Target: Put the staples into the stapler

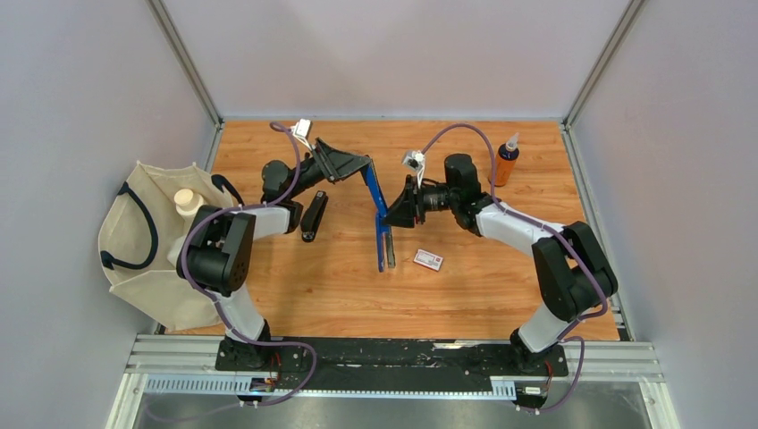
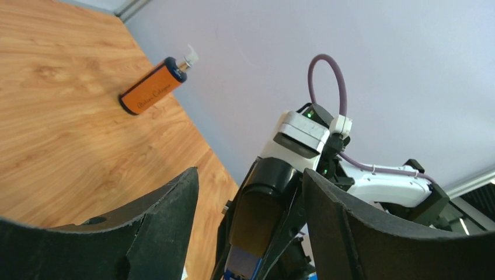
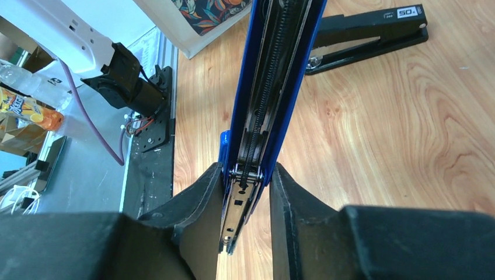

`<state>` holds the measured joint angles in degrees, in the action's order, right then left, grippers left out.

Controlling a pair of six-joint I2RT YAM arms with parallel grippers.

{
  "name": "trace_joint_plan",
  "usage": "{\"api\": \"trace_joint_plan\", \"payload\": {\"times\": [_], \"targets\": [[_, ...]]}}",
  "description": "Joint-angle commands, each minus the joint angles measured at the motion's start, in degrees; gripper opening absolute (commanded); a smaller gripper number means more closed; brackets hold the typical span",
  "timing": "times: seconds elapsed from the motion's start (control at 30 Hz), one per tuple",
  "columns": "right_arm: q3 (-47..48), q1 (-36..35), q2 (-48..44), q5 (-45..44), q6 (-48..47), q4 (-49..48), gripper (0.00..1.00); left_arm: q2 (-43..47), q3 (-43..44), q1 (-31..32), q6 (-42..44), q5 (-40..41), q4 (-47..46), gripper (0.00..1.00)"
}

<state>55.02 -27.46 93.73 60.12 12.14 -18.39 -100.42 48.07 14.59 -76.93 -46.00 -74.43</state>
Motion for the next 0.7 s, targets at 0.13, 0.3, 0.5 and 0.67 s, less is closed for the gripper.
{"api": "trace_joint_plan", "payload": {"times": [0.13,0.3,0.5,0.67], "targets": [[5.5,-0.2,-2.0,-3.2,-6.0,7.7,0.0,0.1,1.5,-3.1,-1.0,1.7,-5.2,0.75],[10.1,-0.2,-0.7,-11.4,-7.8,16.5,0.0,1.4,1.3,-7.8,-0.8,2.4,-5.1,0.76],[16.5,-0.4,3.4,-21.8,-9.2,25.9,0.0,2.9,1.7,-15.9,-0.2,3.1,-2.2,0.77],[27.8,-2.1,9.7,-31.5,-16.5,40.1,0.0,5.6,1.1,-18.7,6.0,1.4,4.8,0.77]]}}
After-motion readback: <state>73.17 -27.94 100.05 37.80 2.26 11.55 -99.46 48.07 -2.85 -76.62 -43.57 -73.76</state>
